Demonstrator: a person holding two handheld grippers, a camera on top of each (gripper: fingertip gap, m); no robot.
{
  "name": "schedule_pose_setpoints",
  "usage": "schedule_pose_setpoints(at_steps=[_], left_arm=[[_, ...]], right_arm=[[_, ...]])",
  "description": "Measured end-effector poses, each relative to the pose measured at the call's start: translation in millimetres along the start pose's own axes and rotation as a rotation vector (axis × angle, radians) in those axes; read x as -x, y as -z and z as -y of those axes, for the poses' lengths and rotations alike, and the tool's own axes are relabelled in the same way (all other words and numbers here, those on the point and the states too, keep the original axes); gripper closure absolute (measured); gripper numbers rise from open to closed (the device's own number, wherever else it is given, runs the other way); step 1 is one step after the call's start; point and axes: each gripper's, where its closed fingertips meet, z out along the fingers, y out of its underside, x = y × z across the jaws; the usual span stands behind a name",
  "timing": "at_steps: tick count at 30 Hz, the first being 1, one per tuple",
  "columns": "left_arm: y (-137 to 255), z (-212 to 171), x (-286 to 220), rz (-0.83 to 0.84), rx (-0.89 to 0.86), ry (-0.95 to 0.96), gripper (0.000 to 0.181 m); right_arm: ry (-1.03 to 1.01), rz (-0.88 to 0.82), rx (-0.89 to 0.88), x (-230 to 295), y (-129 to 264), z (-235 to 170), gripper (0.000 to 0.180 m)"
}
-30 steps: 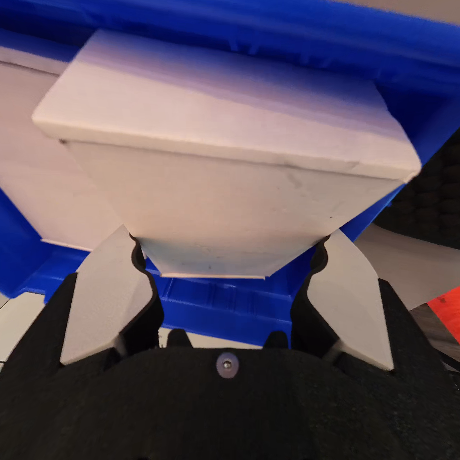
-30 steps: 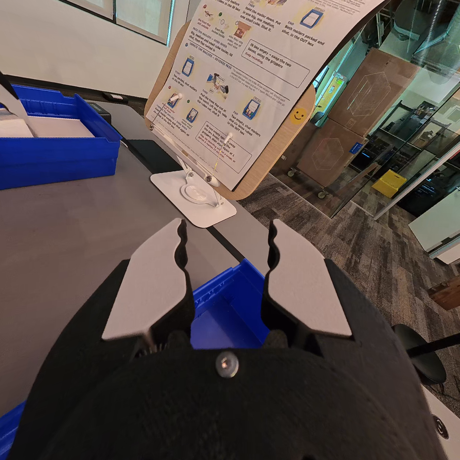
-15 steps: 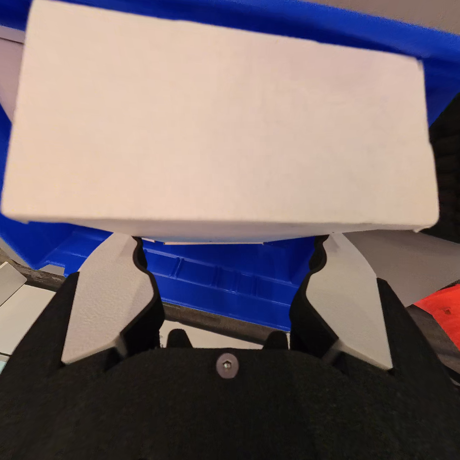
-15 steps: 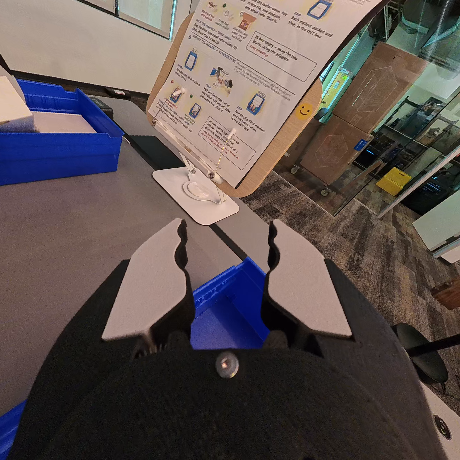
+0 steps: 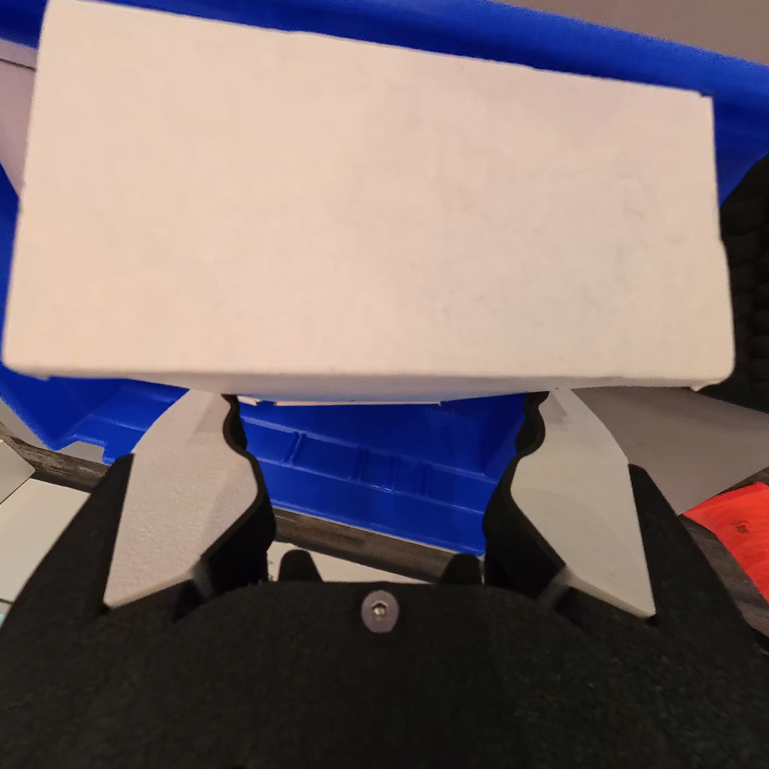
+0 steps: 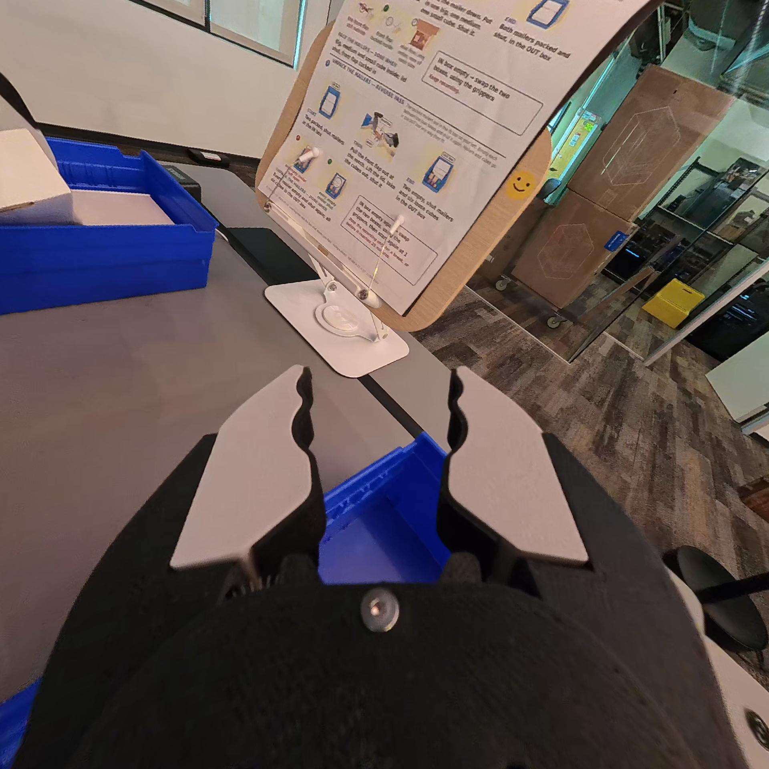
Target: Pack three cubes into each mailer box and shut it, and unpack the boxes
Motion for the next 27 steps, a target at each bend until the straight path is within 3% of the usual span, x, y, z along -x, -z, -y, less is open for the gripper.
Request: schedule_pose_setpoints(at_steps=[1,9,14,27], left_arm=[[-0.4,0.4,0.0,0.0,-0.008,0.005,0.052],[0.6,-2.6,-1.2,-0.002,-0.037,0.019,0.053],[-0.5,-13.2,-1.2,-0.012,-0.017,0.031,0.053],[-5.3,6.2,2.7,-0.057,-0.101,0.057,0.052]], right_arm=[[-0.01,0.014,-0.008,2.8,-1.5,2.0,0.116],[-0.015,0.153,-0.01,40.4,-25.5,14.3,0.115],[0.021,0.157,0.023,46.7,-31.3,10.9,0.115],[0.041,0.156,0.061,47.1,-34.2,1.3,0.115]])
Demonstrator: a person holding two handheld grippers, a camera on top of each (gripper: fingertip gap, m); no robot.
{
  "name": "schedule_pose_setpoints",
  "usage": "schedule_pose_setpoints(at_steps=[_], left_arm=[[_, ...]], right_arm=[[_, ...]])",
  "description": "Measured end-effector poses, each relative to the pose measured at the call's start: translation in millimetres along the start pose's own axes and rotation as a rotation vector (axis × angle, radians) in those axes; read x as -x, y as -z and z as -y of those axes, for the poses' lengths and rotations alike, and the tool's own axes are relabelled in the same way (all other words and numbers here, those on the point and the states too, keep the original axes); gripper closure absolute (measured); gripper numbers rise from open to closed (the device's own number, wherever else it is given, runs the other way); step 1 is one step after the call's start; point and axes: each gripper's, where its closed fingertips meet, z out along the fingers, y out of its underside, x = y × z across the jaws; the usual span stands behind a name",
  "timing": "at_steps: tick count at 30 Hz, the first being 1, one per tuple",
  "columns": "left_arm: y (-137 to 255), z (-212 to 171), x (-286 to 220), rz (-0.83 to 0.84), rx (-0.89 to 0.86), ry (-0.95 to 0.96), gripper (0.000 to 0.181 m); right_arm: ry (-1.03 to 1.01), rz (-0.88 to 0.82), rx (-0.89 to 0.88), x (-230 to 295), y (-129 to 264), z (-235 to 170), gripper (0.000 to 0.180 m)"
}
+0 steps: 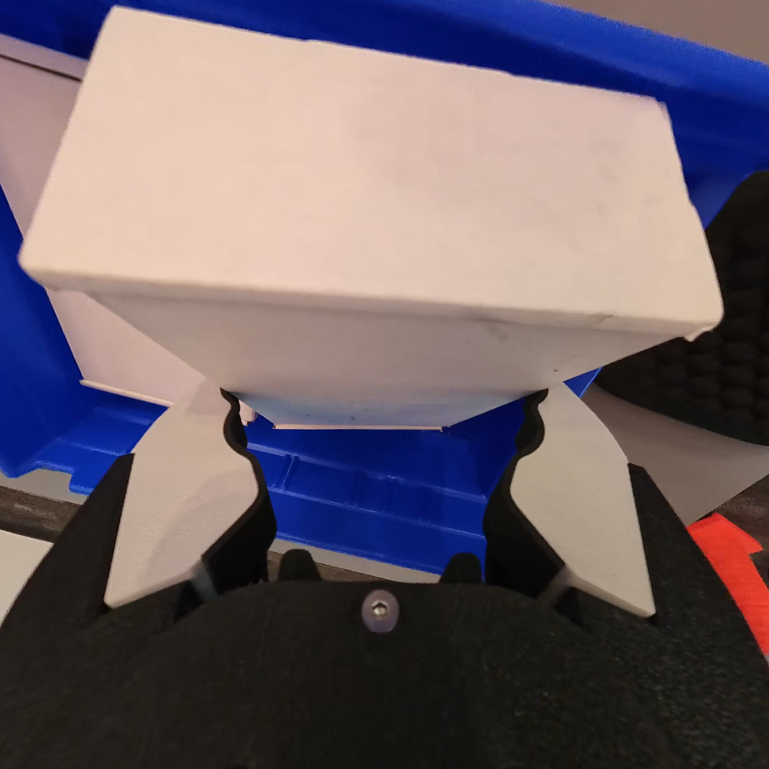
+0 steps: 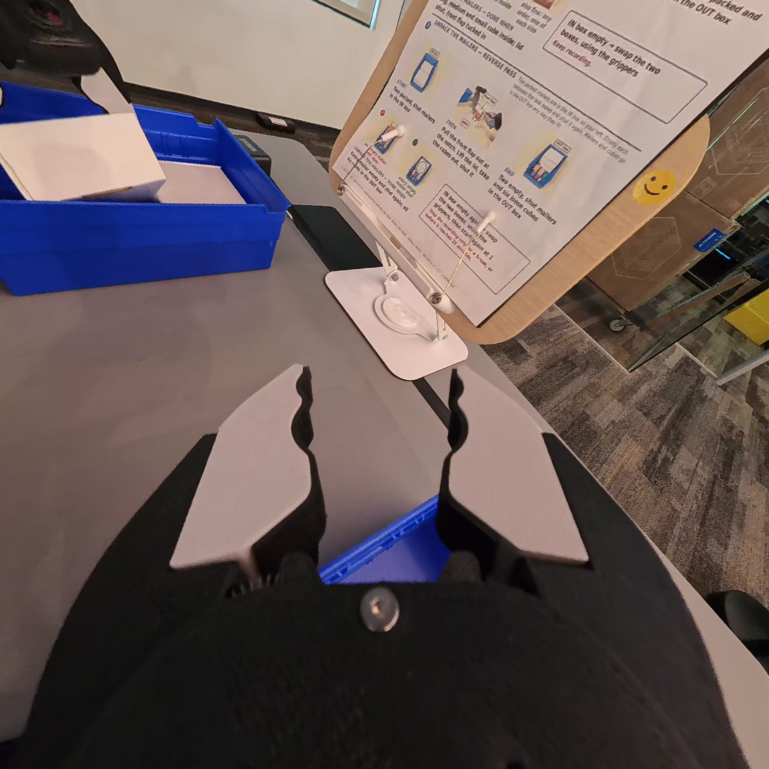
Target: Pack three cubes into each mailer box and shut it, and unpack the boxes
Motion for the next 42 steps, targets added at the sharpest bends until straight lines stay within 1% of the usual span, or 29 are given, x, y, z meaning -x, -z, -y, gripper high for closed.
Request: schedule_pose_setpoints(at_steps=[4,8,10,13,18,22,24,27,31,35,42], left_arm=[[-1.2,-5.3,-3.3,0.0,0.045,-0.046,0.053],[-13.0,-1.3,-9.9,-0.021,0.093,-0.089,0.053],[-16.9,-0.6,-9.4,-0.031,0.103,-0.084,0.053],[-23.1,0.1,-8.8,-0.05,0.073,-0.074,0.053],[-45.0,-5.3,-10.6,-0.058,0.112,-0.075,0.053],[-44.5,-1.3,-8.4,-0.069,0.071,-0.053,0.053],[-44.2,-4.4,-8.1,-0.067,0.078,-0.056,0.053],[-39.8,-13.2,-3.3,-0.032,0.094,-0.064,0.053],[-36.5,-28.5,-1.0,-0.048,0.097,-0.013,0.053],[-43.8,-41.1,-2.0,-0.056,0.112,0.009,0.054],[-54.4,-42.8,-2.9,-0.077,0.096,0.015,0.047]], right_arm=[[-0.004,0.004,0.007,-0.5,-0.7,-2.4,0.115],[0.001,0.004,0.011,0.5,-0.9,-2.6,0.115],[0.003,0.004,0.013,0.7,-0.3,-3.0,0.115],[0.002,0.004,0.015,0.3,0.4,-4.0,0.116],[-0.006,0.003,0.016,-1.9,0.5,-5.9,0.116],[-0.003,0.003,0.024,-1.6,0.8,-7.3,0.116],[-0.002,0.003,0.025,-1.6,1.1,-7.5,0.116],[-0.008,0.002,0.026,-3.1,1.6,-9.0,0.116],[-0.012,-0.002,0.032,-5.1,2.6,-11.5,0.116],[-0.013,-0.003,0.03,-5.7,3.7,-11.2,0.116],[-0.011,0.003,0.044,-4.0,1.6,-13.8,0.116]])
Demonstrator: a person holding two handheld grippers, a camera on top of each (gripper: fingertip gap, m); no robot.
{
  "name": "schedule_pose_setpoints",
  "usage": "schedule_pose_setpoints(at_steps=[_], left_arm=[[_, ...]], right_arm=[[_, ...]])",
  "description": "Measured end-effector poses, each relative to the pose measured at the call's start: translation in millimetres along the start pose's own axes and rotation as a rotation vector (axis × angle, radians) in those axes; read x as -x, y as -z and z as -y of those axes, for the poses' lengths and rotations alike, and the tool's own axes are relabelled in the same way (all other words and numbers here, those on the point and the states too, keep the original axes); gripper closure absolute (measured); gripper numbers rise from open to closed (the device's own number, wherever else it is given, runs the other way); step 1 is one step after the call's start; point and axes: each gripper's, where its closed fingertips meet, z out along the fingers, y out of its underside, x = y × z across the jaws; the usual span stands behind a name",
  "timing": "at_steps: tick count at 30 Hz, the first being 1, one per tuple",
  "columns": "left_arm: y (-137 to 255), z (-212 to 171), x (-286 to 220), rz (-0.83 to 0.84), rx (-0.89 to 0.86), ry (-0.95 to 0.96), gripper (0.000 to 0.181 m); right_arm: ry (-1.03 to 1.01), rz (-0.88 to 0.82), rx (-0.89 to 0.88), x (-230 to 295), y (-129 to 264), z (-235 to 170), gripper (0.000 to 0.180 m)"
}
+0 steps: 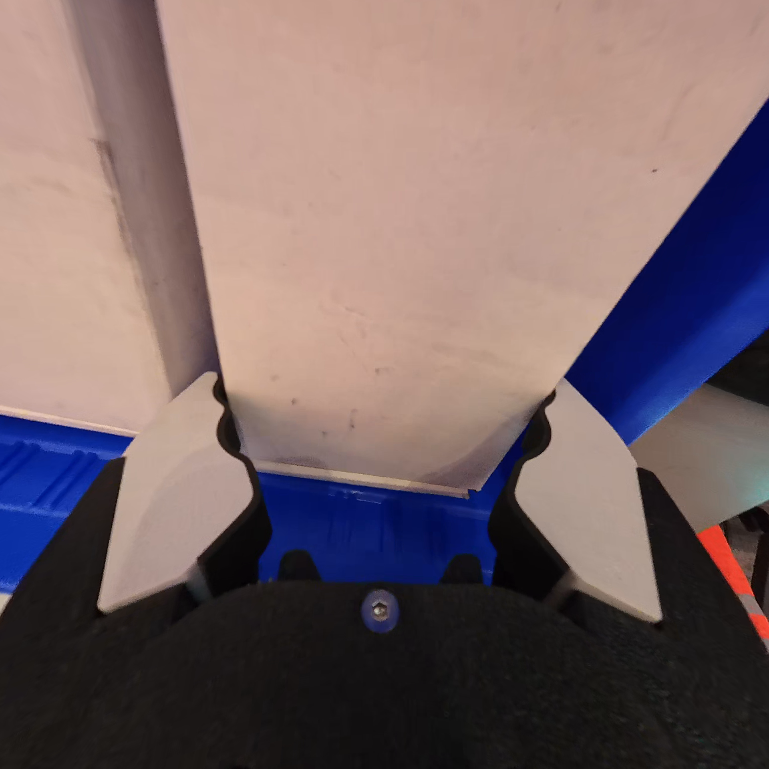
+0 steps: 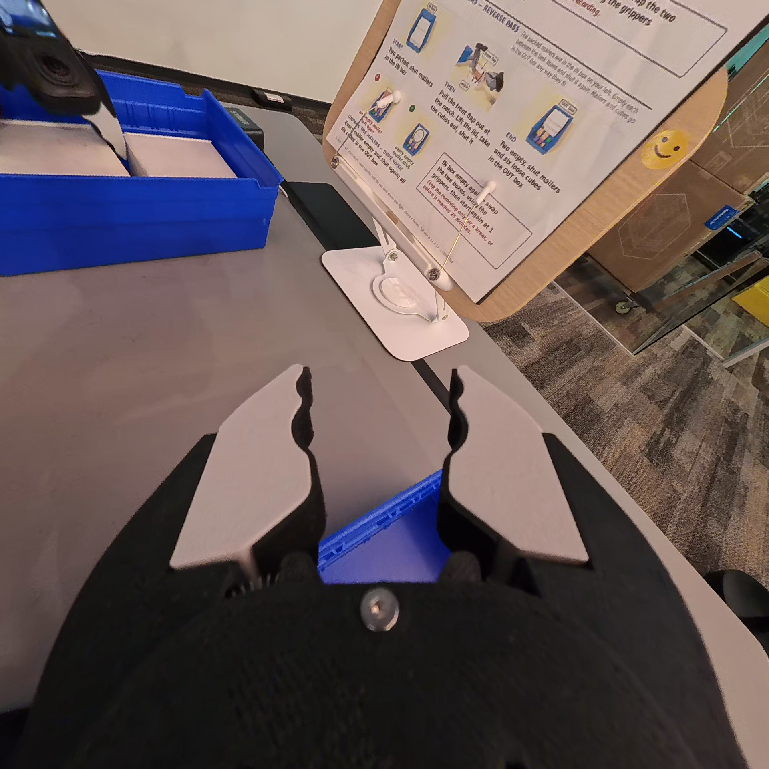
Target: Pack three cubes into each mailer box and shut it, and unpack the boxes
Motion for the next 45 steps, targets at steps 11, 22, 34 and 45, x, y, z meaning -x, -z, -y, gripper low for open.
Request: schedule_pose_setpoints(at_steps=[11,22,34,45], left_arm=[[-5.0,-1.6,-1.2,-0.03,0.024,-0.009,0.042],[4.4,-2.9,2.6,0.02,0.059,-0.017,0.045],[25.3,-9.8,8.5,0.084,0.128,-0.033,0.046],[44.4,-12.6,7.6,0.11,0.192,-0.044,0.047]], right_arm=[[0.001,0.004,0.016,-0.1,-1.6,-4.1,0.116],[0.0,0.01,0.021,0.3,-1.1,-5.4,0.116],[-0.002,0.016,0.023,0.8,0.3,-6.0,0.116],[0.004,0.022,0.031,2.0,1.7,-7.0,0.116]])
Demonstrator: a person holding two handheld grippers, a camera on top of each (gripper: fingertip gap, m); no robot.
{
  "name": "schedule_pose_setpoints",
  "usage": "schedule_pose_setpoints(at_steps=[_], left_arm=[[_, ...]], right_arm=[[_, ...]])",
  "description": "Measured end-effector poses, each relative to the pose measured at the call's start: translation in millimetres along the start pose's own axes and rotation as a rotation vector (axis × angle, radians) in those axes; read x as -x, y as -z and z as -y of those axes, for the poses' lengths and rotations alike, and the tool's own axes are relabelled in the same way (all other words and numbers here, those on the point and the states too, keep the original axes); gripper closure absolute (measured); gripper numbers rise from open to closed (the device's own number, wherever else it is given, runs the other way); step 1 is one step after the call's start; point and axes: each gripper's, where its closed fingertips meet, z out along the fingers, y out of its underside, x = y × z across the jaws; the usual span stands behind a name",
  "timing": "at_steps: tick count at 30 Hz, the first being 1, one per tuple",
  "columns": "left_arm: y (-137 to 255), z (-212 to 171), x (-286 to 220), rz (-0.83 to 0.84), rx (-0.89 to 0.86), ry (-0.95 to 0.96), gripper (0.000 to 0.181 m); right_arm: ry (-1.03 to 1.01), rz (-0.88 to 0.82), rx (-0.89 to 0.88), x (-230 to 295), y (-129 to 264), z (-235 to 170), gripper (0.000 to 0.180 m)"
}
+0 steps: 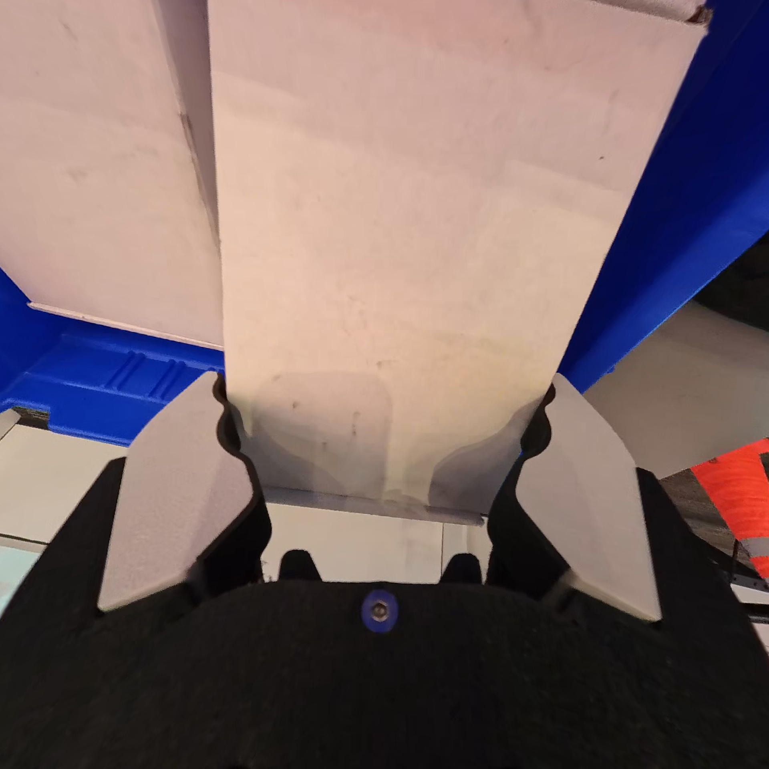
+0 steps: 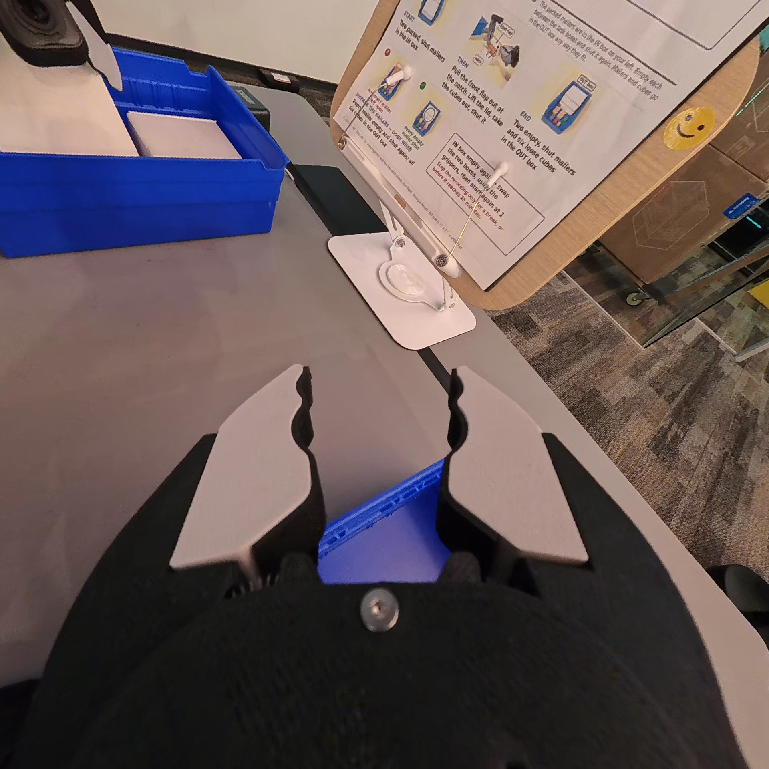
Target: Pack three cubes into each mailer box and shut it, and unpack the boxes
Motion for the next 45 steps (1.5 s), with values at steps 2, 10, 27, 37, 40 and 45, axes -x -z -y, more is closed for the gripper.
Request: schedule_pose_setpoints(at_steps=[2,10,27,37,40,45], left_arm=[[-4.0,-1.9,-0.7,-0.005,0.011,0.002,0.047],[-28.2,14.6,-14.7,-0.119,-0.099,0.053,0.047],[-33.0,55.7,-20.5,-0.142,-0.204,-0.002,0.04],[-31.9,54.0,-21.1,-0.125,-0.195,0.037,0.042],[-29.8,53.5,-18.9,-0.087,-0.189,0.02,0.043],[-21.3,51.9,-16.2,-0.051,-0.182,0.007,0.045]], right_arm=[[-0.003,-0.001,-0.003,-0.4,1.1,0.2,0.116],[-0.013,0.001,-0.009,-1.7,2.8,-1.1,0.116],[-0.025,0.017,0.04,-1.5,-4.8,-14.1,0.116],[-0.024,0.024,0.052,-0.1,-5.4,-16.5,0.116],[-0.025,0.027,0.049,0.2,-4.7,-16.0,0.116],[-0.028,0.03,0.05,0.2,-4.8,-16.6,0.116]])
